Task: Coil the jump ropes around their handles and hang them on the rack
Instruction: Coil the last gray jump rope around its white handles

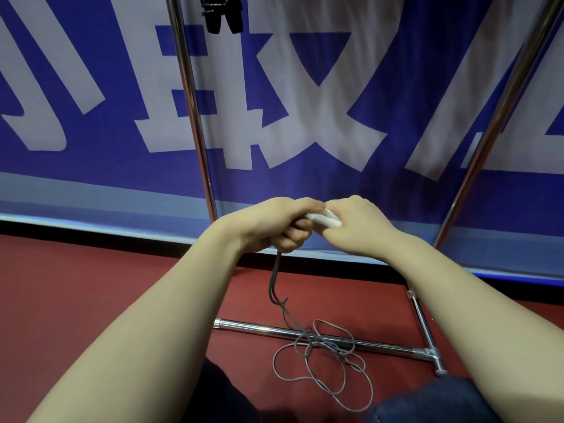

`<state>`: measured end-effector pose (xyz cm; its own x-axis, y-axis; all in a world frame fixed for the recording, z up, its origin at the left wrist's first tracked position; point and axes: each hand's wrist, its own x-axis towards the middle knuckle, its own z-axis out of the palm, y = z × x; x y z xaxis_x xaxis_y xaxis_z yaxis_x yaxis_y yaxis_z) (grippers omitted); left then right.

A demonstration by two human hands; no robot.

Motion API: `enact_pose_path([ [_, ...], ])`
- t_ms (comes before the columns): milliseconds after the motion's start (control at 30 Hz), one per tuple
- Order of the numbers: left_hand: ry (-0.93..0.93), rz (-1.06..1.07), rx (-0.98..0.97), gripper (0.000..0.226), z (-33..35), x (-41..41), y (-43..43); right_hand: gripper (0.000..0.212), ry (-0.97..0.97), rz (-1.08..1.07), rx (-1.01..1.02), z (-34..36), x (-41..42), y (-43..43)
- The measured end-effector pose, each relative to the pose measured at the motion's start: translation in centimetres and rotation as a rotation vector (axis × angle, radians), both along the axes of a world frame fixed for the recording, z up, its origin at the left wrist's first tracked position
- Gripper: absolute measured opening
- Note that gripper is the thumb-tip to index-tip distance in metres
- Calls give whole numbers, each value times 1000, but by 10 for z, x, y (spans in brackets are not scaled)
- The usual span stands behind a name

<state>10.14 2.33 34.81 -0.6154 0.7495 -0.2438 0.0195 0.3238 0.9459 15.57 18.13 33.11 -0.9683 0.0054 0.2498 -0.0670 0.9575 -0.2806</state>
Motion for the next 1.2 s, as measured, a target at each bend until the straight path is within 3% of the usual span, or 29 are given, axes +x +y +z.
enact_pose_path([
  [67,-7,35,63,46,1,0,2,41,-2,-10,-58,0,0,-2],
  [133,6,73,162,52,1,-1,6,45,14,-47,-239,3,-2,-2],
  [233,5,97,303,51,-3,-5,7,46,102,-136,-721,7,-6,3],
  [367,106,-21,226,12,-18,-4,9,30,83,-101,-1400,19,-6,7],
  [433,157,9,239,13,-24,-2,14,31,96,-120,-1592,24,-8,9],
  [500,89,99,373,15,-23,-1,19,39,106,-180,-1704,24,-10,14],
  [600,-83,234,513,16,-17,-3,21,38,59,-275,-1721,20,-14,20],
  [667,-93,276,476,17,-19,-6,23,30,-4,-269,-1683,19,-14,20],
  [733,-29,285,380,20,-23,-6,24,24,-58,-240,-1634,22,-12,17],
  [867,69,181,259,28,-26,2,27,47,-4,-239,-1527,25,-12,12],
  [1033,176,-50,153,30,-17,19,26,27,183,-323,-1357,22,-14,11],
  [1200,310,42,45,32,-16,18,25,29,261,-316,-1414,26,-12,7],
])
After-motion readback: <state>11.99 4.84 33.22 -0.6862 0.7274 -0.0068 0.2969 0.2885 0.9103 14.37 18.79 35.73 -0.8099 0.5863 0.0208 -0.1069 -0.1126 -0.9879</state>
